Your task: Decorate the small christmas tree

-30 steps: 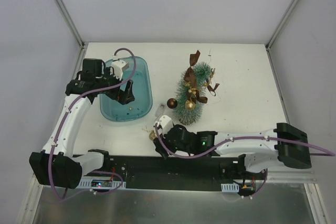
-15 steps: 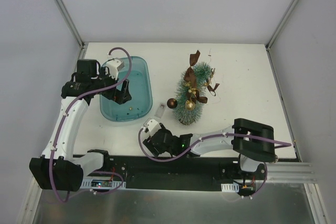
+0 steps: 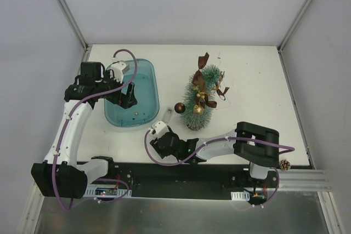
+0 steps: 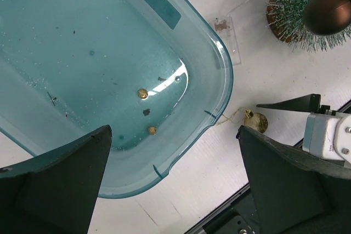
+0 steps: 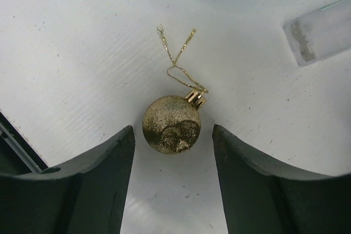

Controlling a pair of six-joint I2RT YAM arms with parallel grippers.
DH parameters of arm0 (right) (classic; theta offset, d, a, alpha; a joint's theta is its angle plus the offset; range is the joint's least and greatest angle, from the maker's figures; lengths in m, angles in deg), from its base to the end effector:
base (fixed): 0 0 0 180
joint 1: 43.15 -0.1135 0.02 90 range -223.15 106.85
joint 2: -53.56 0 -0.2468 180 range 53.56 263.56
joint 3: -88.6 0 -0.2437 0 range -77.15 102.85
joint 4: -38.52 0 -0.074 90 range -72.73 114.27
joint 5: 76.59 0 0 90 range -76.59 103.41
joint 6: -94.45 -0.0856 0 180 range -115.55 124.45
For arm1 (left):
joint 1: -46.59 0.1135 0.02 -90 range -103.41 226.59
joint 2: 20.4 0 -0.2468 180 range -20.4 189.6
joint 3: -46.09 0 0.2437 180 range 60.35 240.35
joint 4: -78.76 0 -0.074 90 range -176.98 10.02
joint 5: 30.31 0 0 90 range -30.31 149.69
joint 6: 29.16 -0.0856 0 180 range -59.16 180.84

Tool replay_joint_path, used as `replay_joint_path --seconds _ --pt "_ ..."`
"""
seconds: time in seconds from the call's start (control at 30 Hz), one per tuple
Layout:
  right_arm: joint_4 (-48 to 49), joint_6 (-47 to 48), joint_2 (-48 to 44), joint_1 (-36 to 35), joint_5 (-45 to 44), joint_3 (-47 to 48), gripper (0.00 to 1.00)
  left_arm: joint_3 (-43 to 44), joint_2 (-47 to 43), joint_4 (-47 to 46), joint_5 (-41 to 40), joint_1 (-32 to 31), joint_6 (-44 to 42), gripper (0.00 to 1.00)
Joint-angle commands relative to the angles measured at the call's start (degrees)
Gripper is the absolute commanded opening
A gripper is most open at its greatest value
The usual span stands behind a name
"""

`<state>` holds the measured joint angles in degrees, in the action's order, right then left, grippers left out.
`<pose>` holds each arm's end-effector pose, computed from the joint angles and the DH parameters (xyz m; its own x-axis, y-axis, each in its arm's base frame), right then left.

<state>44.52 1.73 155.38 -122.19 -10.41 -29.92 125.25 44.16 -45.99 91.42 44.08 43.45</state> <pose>0.1066 0.3685 0.1114 -0.1467 -0.5294 -0.8356 -0.8287 0.5270 -0.1884 0.2590 -0.0564 0.3022 -0.4908 0.2760 -0.8264 0.6105 0.7857 -0.1002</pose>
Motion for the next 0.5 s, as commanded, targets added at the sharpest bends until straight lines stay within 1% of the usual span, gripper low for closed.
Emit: replay_joint_path --seconds 0.0,0.3,0.37,0.47 --pt "4.97 0.35 -0.48 0.03 -1.50 -1.07 0.58 0.84 0.13 -0.12 1.76 0.74 -0.63 0.99" --pt "6.73 0.00 -2.59 -0.14 -2.38 -3.80 0.33 0.40 -0.04 -0.47 1.85 0.83 -0.19 0.99" --pt "7.26 0.00 -4.08 -0.32 -2.90 -4.94 0.29 0.31 -0.13 -0.48 1.85 0.74 -0.10 0.99" --pt "7.17 0.26 -7.32 -0.76 -4.04 -7.05 0.27 0.22 0.04 -0.65 1.76 0.74 -0.19 0.99"
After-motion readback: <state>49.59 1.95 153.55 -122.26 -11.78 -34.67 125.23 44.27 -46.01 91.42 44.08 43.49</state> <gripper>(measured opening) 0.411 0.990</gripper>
